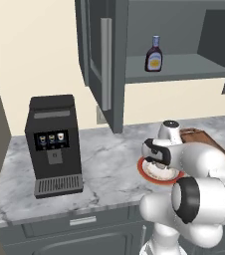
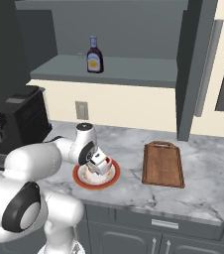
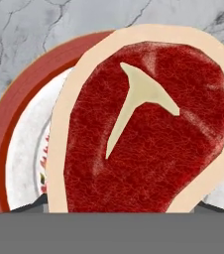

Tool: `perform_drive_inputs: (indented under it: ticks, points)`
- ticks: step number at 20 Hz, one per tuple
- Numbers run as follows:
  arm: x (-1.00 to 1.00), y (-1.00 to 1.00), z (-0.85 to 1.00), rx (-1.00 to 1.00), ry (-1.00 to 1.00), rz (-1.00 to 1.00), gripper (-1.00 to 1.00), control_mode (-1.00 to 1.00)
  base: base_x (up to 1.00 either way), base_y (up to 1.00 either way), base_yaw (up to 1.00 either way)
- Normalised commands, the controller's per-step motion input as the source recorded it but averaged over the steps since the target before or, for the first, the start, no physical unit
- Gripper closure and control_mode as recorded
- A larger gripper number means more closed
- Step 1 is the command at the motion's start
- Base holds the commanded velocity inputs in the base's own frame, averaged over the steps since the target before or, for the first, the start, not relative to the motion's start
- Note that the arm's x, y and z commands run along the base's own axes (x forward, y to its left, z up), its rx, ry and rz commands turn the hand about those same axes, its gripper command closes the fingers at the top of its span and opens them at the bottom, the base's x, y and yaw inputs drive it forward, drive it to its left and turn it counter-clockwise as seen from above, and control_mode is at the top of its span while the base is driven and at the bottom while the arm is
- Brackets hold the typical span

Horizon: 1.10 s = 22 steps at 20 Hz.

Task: Pick the steak from the plate and place it on the cutting board. Then pick the condiment bottle from the cabinet and place it next to the cutting board.

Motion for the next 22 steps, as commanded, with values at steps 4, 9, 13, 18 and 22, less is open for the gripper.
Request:
perform_drive_inputs:
  ticks: [4,9,13,18,22]
  points:
    - [0.00,-0.08,0.28,0.00,0.00,0.00,1.00,-1.00,0.00,0.00,0.00]
    - [0.00,-0.13,0.23,0.00,0.00,0.00,1.00,-1.00,0.00,0.00,0.00]
    - [0.00,-0.24,0.20,0.00,0.00,0.00,1.00,-1.00,0.00,0.00,0.00]
    - [0.00,-0.26,0.17,0.00,0.00,-0.01,1.00,-1.00,0.00,0.00,0.00]
    - [0.00,-0.26,0.10,0.00,0.00,-0.02,1.00,-1.00,0.00,0.00,0.00]
